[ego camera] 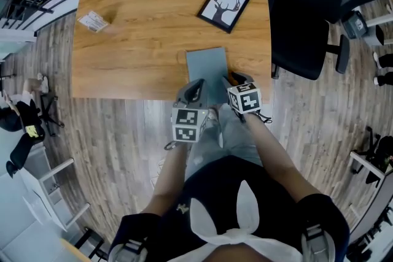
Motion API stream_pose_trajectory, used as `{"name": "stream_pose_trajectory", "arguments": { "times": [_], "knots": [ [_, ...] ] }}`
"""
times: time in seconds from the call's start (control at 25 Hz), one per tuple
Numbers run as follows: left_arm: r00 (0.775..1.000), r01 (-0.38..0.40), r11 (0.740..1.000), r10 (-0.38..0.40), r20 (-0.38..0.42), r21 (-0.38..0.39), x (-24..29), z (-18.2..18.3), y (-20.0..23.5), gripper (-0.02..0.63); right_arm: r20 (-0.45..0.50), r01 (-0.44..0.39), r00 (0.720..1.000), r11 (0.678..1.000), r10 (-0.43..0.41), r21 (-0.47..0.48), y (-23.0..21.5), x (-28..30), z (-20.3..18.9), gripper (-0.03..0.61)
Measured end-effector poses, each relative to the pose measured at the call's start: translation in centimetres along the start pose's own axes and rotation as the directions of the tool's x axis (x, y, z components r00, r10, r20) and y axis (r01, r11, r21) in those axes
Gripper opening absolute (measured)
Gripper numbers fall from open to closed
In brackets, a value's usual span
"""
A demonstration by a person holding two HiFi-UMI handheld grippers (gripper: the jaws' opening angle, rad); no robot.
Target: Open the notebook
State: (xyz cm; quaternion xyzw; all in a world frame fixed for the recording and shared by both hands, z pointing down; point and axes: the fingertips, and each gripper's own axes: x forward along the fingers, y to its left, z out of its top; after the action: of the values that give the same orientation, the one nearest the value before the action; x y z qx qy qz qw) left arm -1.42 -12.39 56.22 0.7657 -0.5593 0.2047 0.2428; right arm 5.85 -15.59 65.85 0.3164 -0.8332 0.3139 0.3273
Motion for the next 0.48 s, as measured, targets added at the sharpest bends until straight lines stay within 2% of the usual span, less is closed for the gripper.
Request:
{"name": "stream_pose_trajectory", "arguments": {
  "times": [0.48],
  "knots": [
    [0.999, 0.0, 1.0, -0.001, -0.054, -0.024, 0.8, -1.0, 0.1, 0.017, -0.054, -0.054, 0.997, 0.997, 0.058, 0.058, -0.2, 1.6, -1.1, 0.143]
  ]
}}
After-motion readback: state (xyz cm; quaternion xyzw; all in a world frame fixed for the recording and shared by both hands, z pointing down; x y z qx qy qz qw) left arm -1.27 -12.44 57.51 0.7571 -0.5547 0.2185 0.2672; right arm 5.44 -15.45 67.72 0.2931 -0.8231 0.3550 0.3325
